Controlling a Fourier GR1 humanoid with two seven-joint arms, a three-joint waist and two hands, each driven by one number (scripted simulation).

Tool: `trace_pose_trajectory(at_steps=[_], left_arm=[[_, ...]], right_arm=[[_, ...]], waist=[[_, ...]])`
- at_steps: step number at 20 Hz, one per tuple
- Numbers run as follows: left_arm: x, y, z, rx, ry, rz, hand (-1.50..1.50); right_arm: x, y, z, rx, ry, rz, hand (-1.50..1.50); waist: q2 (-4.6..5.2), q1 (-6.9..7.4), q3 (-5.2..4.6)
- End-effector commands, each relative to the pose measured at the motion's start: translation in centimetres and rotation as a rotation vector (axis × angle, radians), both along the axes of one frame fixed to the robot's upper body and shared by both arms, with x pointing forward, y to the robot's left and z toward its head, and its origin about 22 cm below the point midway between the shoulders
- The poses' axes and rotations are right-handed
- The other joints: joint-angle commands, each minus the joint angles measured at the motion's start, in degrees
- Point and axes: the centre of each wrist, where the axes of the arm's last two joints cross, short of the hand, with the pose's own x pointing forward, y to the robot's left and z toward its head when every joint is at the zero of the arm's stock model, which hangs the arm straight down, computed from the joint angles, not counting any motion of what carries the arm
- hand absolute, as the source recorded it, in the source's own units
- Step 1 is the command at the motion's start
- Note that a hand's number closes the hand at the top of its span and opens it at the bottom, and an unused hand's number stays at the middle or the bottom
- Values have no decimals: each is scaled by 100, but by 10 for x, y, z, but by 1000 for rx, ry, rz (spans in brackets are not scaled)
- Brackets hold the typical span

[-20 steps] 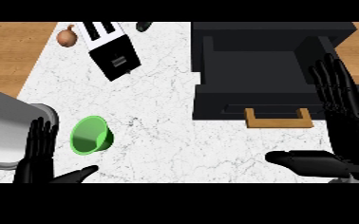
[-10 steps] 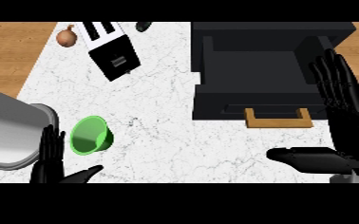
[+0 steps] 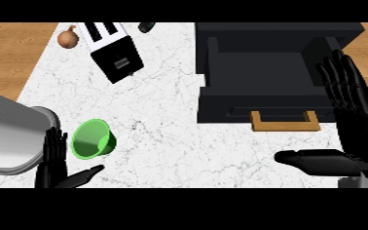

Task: Pick up the cup, place it into the drawer and close the drawer

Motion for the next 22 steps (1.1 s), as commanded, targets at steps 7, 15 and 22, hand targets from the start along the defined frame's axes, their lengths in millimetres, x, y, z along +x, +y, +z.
trace_pose_trajectory(at_steps=[7, 15, 22], left_arm=[[-3, 5, -14, 1, -9, -30, -150], [38, -11, -9, -22, -59, -33, -150], [26, -3, -11, -110, -113, -111, -150]], right_arm=[[5, 18, 1, -6, -20, 7, -150], [-4, 4, 5, 16, 21, 15, -150], [-6, -3, 4, -5, 10, 22, -150]], waist=[[-1, 11, 2], [20, -96, -13], [12, -93, -13]])
